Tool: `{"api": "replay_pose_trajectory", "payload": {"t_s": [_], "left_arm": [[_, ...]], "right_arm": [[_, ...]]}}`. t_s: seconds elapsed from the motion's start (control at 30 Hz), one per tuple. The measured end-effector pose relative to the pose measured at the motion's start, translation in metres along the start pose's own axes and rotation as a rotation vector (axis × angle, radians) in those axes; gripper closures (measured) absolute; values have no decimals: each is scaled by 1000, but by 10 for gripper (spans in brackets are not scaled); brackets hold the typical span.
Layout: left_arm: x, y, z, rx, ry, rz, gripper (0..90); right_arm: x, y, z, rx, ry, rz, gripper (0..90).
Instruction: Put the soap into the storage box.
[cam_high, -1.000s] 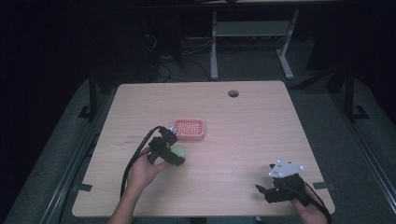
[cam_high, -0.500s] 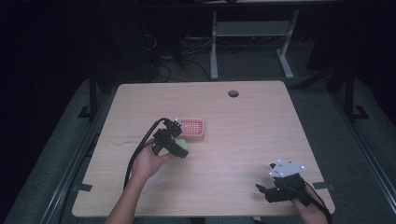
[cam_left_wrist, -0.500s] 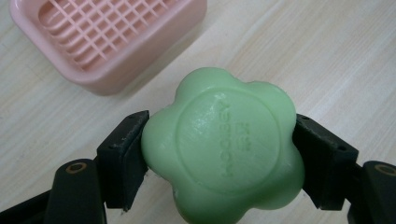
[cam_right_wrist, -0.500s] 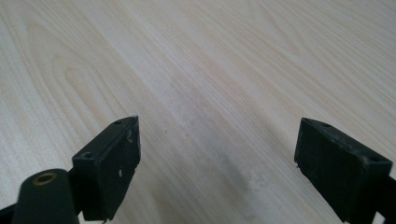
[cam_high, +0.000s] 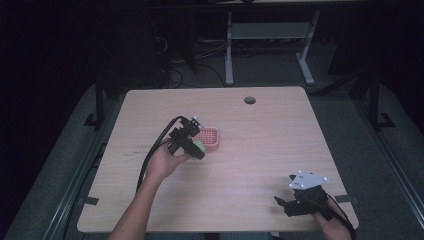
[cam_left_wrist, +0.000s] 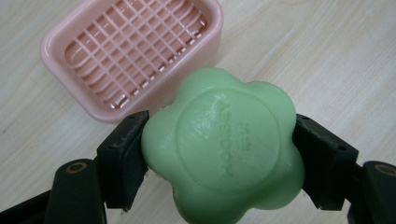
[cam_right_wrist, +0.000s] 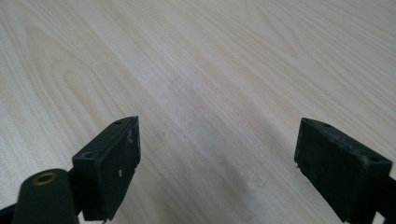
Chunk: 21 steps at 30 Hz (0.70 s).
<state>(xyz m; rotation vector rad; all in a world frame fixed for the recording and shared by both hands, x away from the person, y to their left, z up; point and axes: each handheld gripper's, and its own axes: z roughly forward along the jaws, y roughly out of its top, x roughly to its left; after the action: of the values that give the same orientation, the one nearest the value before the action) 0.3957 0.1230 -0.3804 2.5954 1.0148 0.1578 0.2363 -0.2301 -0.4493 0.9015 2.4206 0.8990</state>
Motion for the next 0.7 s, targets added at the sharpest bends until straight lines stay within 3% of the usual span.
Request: {"api": "replay_pose_trajectory", "payload": {"t_s": [0.13, 0.7], "left_arm": [[4, 8, 3, 20, 4, 8, 264], [35, 35, 15, 18, 25, -84, 264]], "right_arm": [[-1, 0, 0, -1, -2, 6, 139], [-3, -1, -2, -17, -5, 30, 139]]}}
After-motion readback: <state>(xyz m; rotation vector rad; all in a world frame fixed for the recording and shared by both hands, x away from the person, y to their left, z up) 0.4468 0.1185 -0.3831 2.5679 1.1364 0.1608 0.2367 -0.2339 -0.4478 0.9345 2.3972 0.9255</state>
